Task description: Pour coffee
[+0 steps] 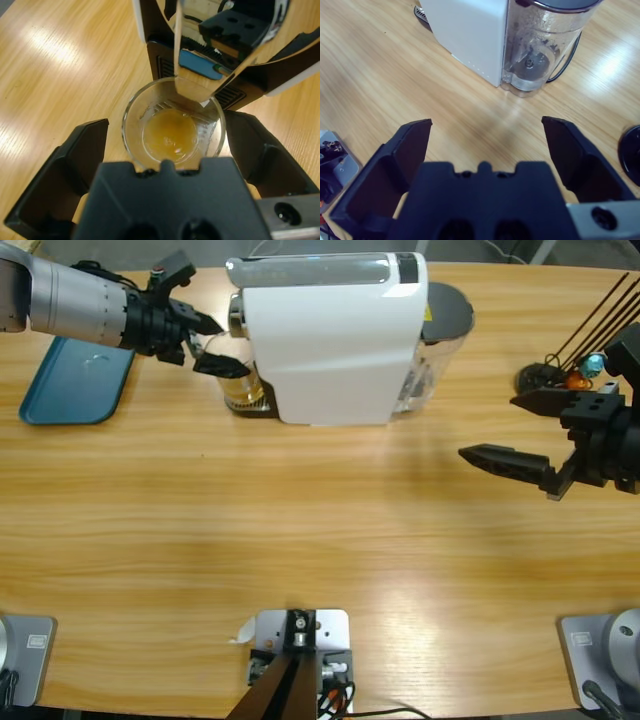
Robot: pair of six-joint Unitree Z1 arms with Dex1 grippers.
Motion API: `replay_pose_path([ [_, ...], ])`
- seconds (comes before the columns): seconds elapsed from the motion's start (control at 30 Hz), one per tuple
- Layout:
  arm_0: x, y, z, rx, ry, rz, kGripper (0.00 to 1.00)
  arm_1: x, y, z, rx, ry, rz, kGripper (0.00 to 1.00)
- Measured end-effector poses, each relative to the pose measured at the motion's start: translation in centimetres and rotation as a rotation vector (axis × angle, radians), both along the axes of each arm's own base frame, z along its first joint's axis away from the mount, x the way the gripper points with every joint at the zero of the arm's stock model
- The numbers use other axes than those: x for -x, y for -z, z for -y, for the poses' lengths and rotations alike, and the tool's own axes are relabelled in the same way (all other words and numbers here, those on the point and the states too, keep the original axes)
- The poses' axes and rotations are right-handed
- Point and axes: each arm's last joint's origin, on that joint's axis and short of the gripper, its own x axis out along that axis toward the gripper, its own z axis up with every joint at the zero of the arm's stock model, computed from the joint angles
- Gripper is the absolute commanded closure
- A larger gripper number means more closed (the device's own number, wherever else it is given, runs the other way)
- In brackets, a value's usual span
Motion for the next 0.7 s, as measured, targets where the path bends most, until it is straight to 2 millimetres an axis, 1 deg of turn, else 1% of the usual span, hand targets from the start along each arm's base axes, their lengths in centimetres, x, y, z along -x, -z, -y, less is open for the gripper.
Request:
replay_pose_path([
  [0.03,0.02,0.05,0.07,-0.001,0.002,-0.001,0.231,0.0,0.0,0.0,0.0,0.0,0.0,0.0],
  [0.07,0.03,0.09,0.12,-0.001,0.003,-0.002,0.26,0.0,0.0,0.0,0.0,0.0,0.0,0.0],
  [0.1,0.03,0.11,0.15,-0.001,0.004,-0.003,0.312,0.0,0.0,0.0,0.0,0.0,0.0,0.0],
  [0.17,0.03,0.13,0.15,-0.001,0.004,-0.003,0.318,-0.01,-0.01,-0.01,-0.001,0.0,0.001,0.0],
  [0.33,0.11,0.13,0.3,-0.001,0.009,-0.003,0.513,-0.02,-0.03,-0.02,-0.003,-0.001,0.002,0.0],
  [0.4,0.12,0.13,0.31,-0.002,0.009,-0.003,0.642,-0.01,-0.03,-0.04,-0.004,-0.003,0.001,0.0],
  [0.43,0.12,0.14,0.31,-0.002,0.009,-0.003,0.734,-0.01,-0.03,-0.05,-0.005,-0.005,0.0,0.0],
  [0.5,0.11,0.14,0.31,-0.002,0.009,-0.003,0.864,-0.01,-0.03,-0.06,-0.006,-0.006,0.0,0.0],
  [0.53,0.12,0.14,0.31,-0.002,0.009,-0.003,0.913,-0.01,-0.04,-0.06,-0.006,-0.006,0.0,0.0],
  [0.57,0.12,0.14,0.32,-0.002,0.009,-0.004,0.985,-0.01,-0.04,-0.06,-0.007,-0.006,0.0,0.0],
  [0.6,0.12,0.14,0.33,-0.002,0.01,-0.004,1.0,-0.01,-0.04,-0.06,-0.007,-0.006,0.0,0.0],
  [0.7,0.13,0.14,0.34,-0.002,0.01,-0.004,1.0,-0.04,-0.07,-0.08,-0.009,-0.006,0.003,0.0],
])
